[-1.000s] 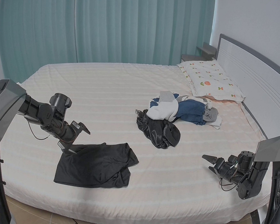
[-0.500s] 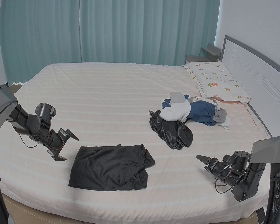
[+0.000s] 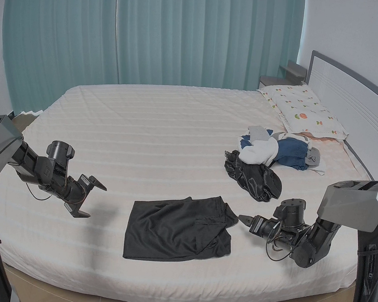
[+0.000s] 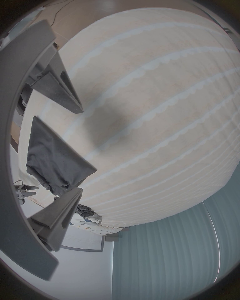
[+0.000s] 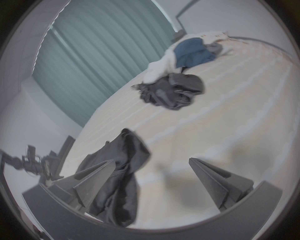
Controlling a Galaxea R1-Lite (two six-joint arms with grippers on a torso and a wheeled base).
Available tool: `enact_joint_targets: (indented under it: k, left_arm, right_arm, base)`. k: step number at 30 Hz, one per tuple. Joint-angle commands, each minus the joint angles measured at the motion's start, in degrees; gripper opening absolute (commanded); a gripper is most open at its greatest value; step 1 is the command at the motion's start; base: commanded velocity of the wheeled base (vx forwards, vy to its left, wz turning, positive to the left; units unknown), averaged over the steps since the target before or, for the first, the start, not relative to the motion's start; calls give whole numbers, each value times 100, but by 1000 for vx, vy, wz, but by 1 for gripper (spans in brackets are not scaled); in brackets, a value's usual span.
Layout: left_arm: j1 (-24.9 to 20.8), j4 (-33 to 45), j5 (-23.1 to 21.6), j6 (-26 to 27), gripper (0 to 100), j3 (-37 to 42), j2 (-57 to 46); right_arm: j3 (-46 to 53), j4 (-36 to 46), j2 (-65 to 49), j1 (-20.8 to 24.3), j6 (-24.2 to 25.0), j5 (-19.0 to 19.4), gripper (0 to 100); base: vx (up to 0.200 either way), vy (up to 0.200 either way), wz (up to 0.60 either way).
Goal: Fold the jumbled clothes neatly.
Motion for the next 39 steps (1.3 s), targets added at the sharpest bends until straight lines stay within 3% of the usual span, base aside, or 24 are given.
enact_joint_targets:
  k: [1,7,11,18,19,34,39]
  left_arm:
    - [-12,-90,-21,2,100,27,20]
    - [-56,-99,58,11,100,36,37]
    - [-56,-99,67,11,100,62,37]
    - [-73,-90,67,117,100,79,37]
    - [-82,-90,67,134,100,88,46]
    - [-91,-99,76,134,100,123,46]
    - [-91,-99,76,134,100,123,46]
  right_arm:
    - [-423,270,28,585,-404,-359,100]
    - [-880,754,63,972,-1063,-702,100]
    - [-1276,1123,169,972,-1502,-1027,100]
    - [-1672,1782,186,1095,-1687,-1291,100]
    - [-1654,1809,186,1112,-1766,-1317,0]
    - [-538,1729,-605,787,-1871,-1168,0]
    - [262,1712,-1000,506,-1836,-675,0]
  base:
    - [0,200,0]
    - [0,67,0]
    - [0,0,0]
    - [0,0,0]
    - [0,0,0]
    - [0,0,0]
    - [0,0,0]
